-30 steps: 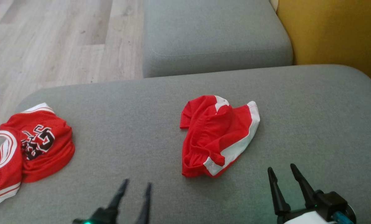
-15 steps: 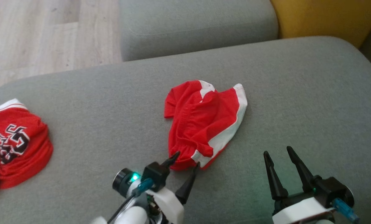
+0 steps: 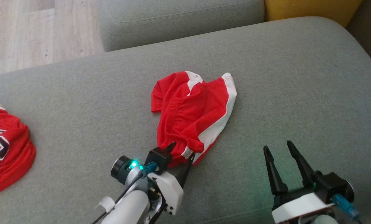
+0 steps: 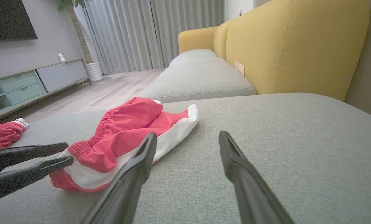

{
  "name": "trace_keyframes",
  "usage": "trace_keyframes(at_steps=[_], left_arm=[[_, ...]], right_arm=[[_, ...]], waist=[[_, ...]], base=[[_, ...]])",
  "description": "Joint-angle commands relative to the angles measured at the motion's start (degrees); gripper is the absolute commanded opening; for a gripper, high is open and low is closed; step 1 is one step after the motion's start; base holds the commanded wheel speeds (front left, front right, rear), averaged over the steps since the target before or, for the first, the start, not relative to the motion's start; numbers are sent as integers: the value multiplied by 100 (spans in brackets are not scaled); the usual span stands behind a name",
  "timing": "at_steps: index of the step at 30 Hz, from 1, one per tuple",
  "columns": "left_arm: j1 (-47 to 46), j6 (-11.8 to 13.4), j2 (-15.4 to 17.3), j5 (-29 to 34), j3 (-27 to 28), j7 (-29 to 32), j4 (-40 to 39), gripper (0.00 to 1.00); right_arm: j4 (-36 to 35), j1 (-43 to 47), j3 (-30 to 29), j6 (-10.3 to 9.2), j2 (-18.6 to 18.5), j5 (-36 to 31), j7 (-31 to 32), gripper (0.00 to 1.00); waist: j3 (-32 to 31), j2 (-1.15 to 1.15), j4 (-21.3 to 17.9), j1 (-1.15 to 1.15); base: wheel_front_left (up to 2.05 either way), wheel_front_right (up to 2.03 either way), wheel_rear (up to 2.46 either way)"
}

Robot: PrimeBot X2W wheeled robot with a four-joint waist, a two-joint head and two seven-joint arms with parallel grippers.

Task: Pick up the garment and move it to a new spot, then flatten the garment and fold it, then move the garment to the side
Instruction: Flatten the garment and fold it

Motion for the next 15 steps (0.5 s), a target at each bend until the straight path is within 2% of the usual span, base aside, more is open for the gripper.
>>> trace_keyframes(at_steps=[1,4,5,6,8,9,13,15], left_arm=[[-302,23,-13,11,127,-1,-92,100],[-350,-25,-7,-23,93,131,23,98],[-362,-42,-2,-36,83,173,53,86],[-369,-63,1,-56,77,211,77,69],[-393,-90,15,-70,63,214,80,15],[-405,-91,21,-74,63,187,67,0],[-455,-135,49,-99,45,141,-16,0],[-512,-242,62,-129,9,121,-117,0]], right_arm=[[-179,-278,125,-4,-39,-14,-36,100],[-166,-326,145,-4,-28,5,-36,100],[-164,-341,145,-4,-24,11,-36,100],[-166,-356,138,-4,-18,16,-36,100],[-168,-375,129,-4,-8,18,-36,100],[-169,-381,127,-4,-3,19,-36,100],[-146,-382,109,-4,9,15,-36,100],[-137,-392,102,-4,18,8,-36,100]], waist=[[12,0,-24,0],[41,0,-77,0],[50,0,-92,0],[58,0,-107,0],[72,0,-132,0],[76,0,-146,0],[57,0,-210,0],[36,0,-266,0]], base=[[0,0,0],[0,0,0],[0,0,0],[0,0,0],[0,0,0],[0,0,0],[0,0,0],[0,0,0]])
